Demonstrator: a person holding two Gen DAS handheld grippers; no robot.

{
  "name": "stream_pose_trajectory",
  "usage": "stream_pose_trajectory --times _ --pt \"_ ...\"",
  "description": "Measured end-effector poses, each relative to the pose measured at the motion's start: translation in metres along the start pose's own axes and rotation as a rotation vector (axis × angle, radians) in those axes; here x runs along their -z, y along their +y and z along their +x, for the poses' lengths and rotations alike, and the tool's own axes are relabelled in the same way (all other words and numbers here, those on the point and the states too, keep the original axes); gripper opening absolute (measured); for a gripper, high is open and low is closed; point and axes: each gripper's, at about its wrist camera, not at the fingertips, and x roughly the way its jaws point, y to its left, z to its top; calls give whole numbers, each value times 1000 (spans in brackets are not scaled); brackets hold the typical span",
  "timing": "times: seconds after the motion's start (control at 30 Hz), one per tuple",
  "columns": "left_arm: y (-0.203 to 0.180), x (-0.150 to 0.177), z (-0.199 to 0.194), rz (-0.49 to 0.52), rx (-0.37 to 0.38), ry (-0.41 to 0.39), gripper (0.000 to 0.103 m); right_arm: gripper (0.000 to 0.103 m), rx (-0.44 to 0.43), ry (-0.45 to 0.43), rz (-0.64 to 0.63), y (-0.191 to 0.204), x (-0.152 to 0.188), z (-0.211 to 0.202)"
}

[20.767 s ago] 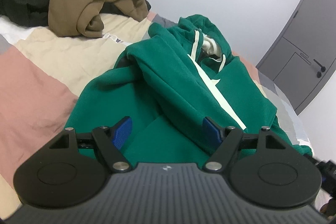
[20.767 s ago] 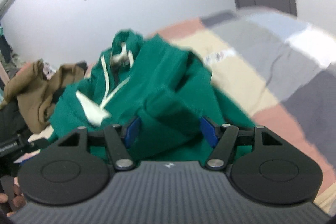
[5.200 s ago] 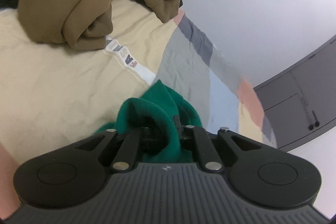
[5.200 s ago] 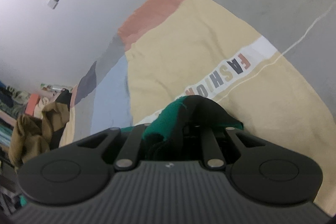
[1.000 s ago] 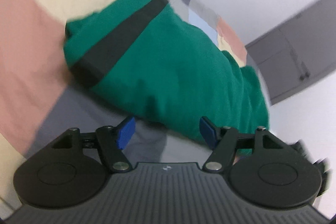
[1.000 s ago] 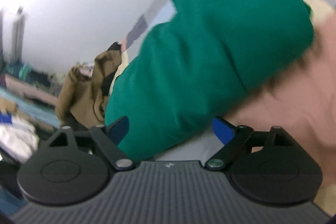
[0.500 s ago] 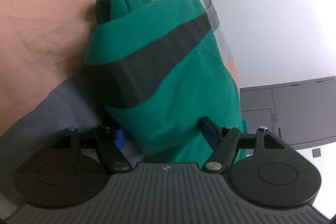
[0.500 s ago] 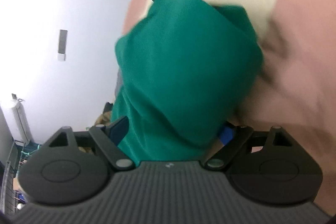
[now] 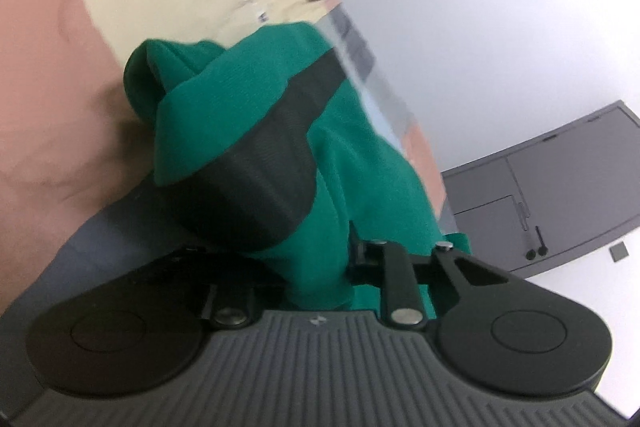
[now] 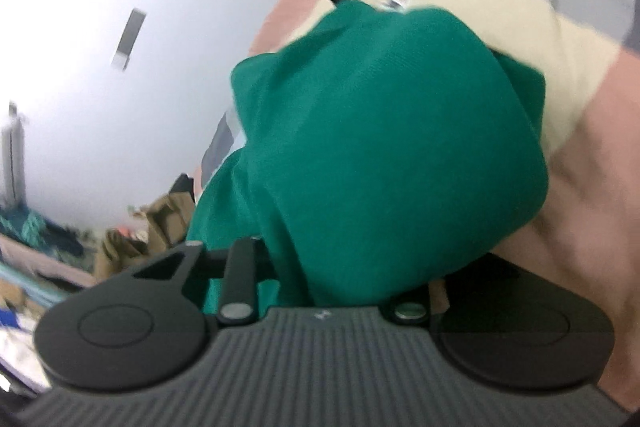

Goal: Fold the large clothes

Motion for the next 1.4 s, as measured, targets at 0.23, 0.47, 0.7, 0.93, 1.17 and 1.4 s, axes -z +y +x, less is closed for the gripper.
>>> stream_pose_trajectory --times 0.23,0.47,0.7,0.93,1.17,1.4 --pt "-22 5 -40 39 29 -23 23 31 -6 -12 -76 4 1 -36" --pt "-34 35 -107 119 21 -9 23 31 -12 8 -88 12 14 -86" --pt "-27 66 -152 120 9 -6 24 31 -33 2 -83 -1 45 -140" --pt "-31 71 -152 146 -15 1 32 47 -51 6 -57 -8 48 -150" --pt "-32 64 -160 99 91 -26 58 60 -180 -27 -89 -1 44 -160" --pt "-50 50 -148 177 127 -71 62 60 -188 -128 -275 29 36 -157"
